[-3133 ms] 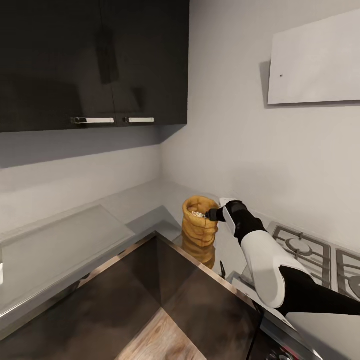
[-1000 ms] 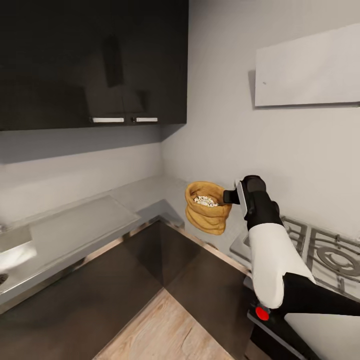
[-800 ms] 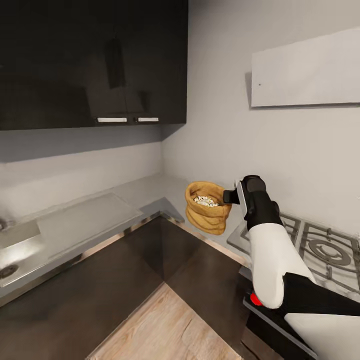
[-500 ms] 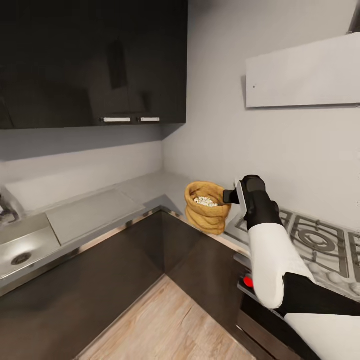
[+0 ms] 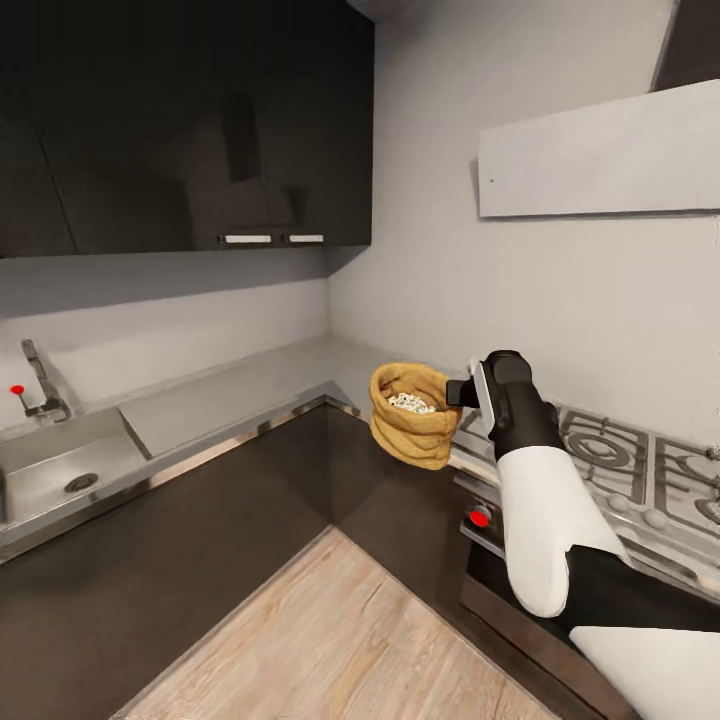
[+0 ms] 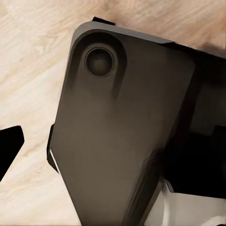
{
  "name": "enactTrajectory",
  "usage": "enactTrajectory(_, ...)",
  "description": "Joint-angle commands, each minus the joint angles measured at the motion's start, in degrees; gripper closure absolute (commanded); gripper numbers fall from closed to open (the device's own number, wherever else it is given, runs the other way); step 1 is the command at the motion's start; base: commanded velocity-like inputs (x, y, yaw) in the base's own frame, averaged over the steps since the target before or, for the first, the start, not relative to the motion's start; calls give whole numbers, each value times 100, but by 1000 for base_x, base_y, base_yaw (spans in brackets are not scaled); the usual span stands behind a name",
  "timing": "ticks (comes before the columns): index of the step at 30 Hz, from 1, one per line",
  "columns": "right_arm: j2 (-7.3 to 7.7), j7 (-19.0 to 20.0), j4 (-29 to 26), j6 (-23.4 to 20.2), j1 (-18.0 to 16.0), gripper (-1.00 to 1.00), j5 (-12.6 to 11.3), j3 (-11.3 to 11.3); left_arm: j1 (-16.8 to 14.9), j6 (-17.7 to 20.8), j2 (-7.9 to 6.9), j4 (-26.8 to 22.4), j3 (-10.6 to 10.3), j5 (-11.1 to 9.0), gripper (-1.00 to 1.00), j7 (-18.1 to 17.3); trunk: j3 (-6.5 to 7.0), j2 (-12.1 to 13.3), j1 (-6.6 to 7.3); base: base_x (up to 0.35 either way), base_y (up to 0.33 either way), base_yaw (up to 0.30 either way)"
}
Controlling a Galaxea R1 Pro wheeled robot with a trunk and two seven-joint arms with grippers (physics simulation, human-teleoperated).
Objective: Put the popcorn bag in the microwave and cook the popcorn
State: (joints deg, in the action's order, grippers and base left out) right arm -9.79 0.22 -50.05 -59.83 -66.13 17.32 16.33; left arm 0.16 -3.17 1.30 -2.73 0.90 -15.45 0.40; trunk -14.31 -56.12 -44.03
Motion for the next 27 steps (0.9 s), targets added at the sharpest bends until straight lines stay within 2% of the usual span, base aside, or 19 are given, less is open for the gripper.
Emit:
enactTrajectory(1,-6,3,-4,-17,-5,100,8,19,2,-8,2,-9,7,-20,-100,4,-7,-5,4,-349,0,0)
enactTrajectory(23,-21,-30,95,-17,-5,100,8,52,2,-8,3,-11,7,-11,-100,12,-7,-5,4,-349,0,0)
enactTrajectory(27,19,-30,101,-17,-5,100,0,63,2,-8,2,-10,7,-11,-100,13,-7,-5,4,-349,0,0)
